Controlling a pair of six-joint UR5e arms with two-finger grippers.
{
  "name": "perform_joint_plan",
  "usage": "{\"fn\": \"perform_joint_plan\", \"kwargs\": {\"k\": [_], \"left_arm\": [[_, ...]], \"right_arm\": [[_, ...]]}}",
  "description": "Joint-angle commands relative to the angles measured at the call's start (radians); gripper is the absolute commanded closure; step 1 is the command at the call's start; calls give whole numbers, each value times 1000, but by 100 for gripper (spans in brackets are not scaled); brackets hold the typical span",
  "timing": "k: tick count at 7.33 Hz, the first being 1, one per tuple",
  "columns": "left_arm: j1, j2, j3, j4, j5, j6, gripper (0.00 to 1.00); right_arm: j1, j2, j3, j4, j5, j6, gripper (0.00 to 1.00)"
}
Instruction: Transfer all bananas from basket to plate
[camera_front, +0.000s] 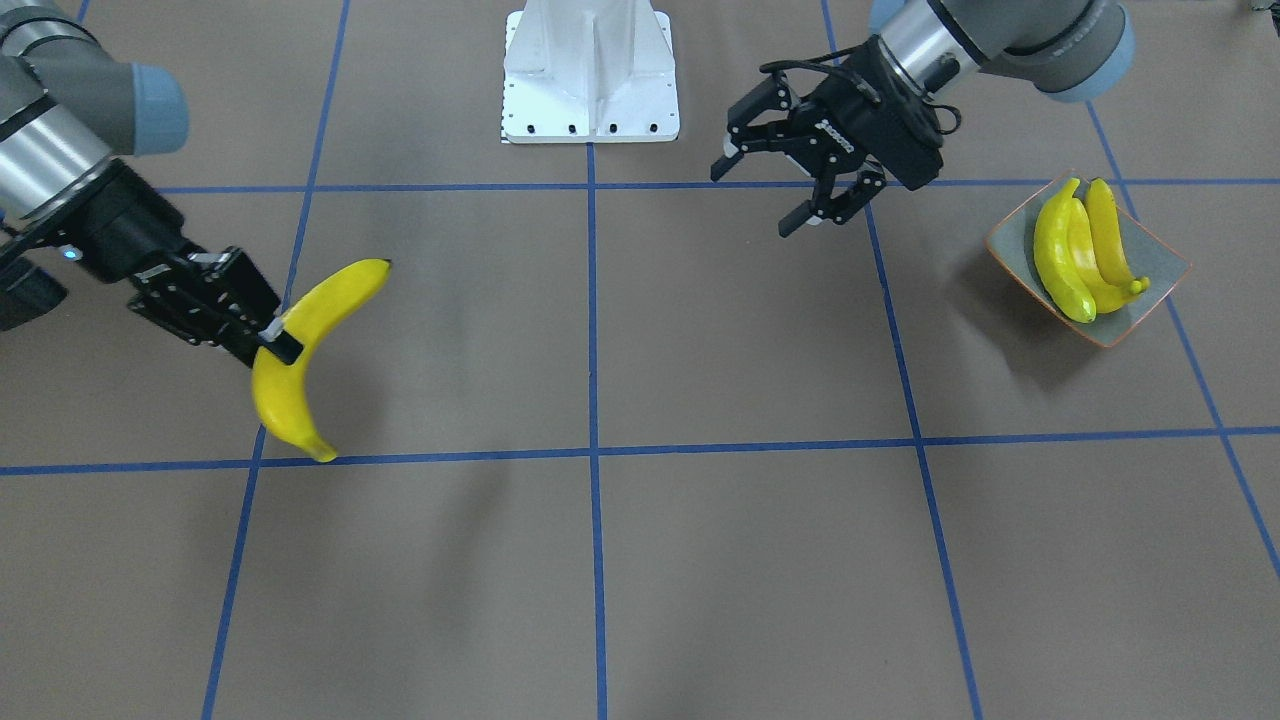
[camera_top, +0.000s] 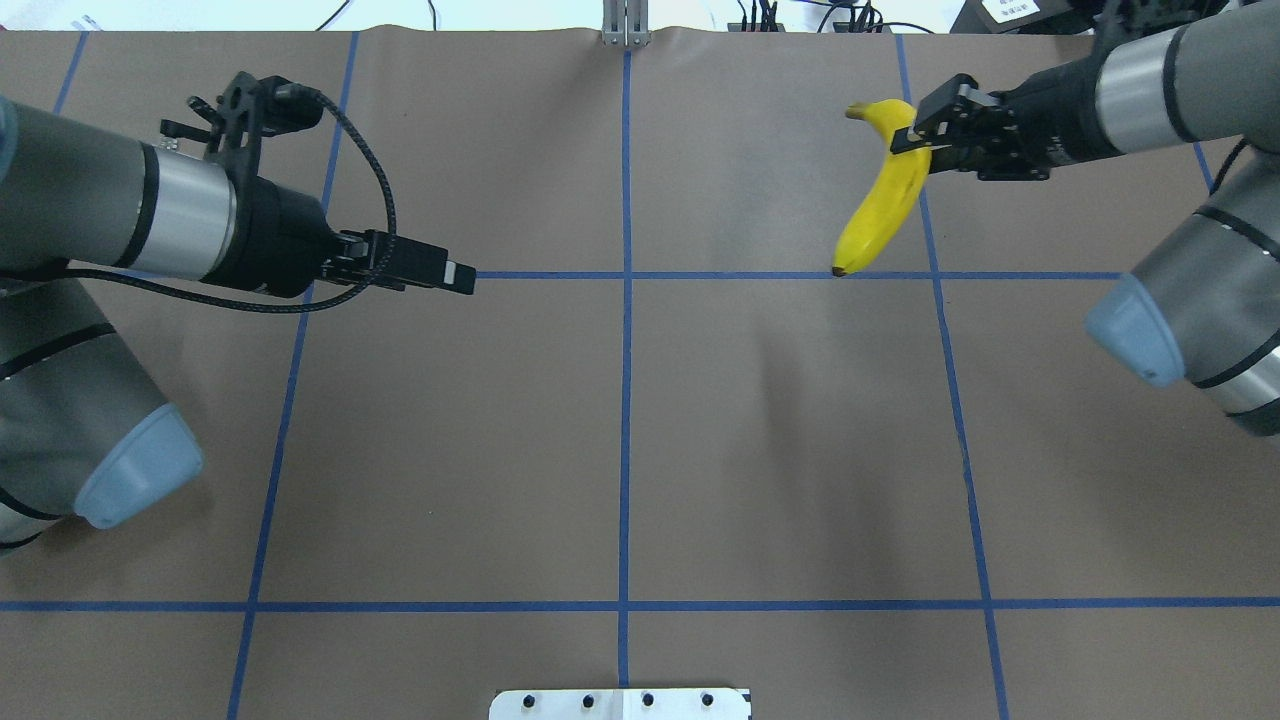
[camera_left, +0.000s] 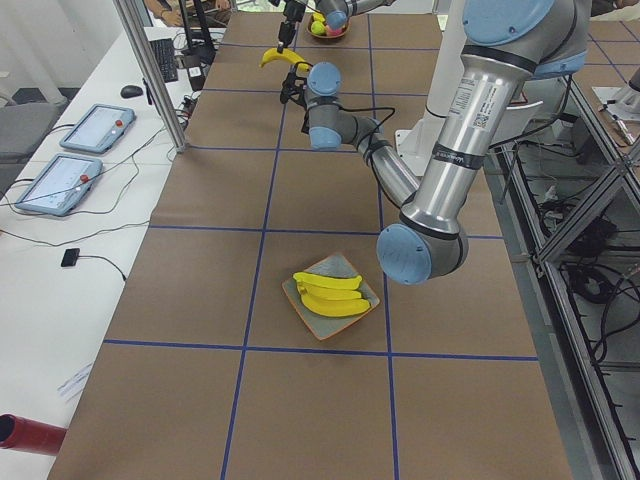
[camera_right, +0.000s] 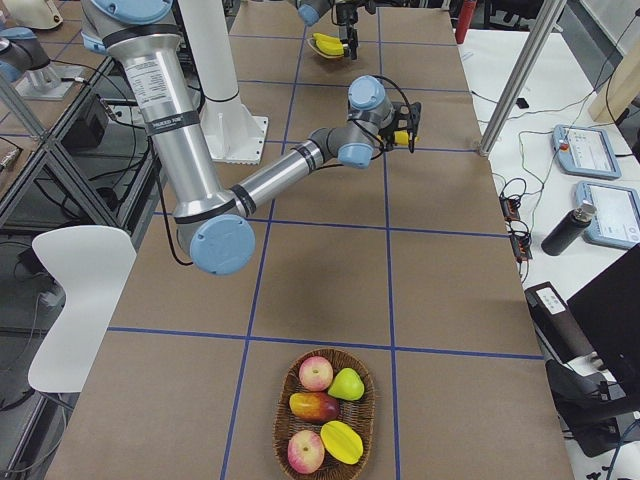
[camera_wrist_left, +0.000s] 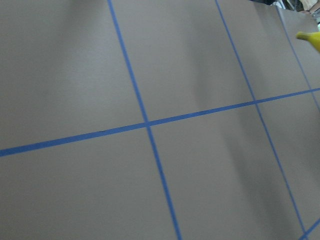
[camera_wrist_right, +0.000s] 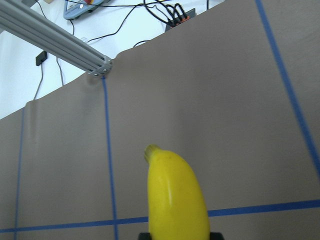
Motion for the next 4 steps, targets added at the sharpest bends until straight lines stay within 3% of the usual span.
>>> {"fn": "perform_joint_plan", "kwargs": {"k": [1, 2, 4], "left_arm": [[46, -33, 7, -1, 5, -15, 0], [57, -36, 4, -1, 5, -15, 0], [63, -41, -1, -1, 5, -15, 0]], "right_arm": [[-102, 148, 17, -122, -60, 65, 100], [-148, 220, 38, -237, -104, 85, 100], [-239, 288, 54, -352, -195, 88, 100]]}}
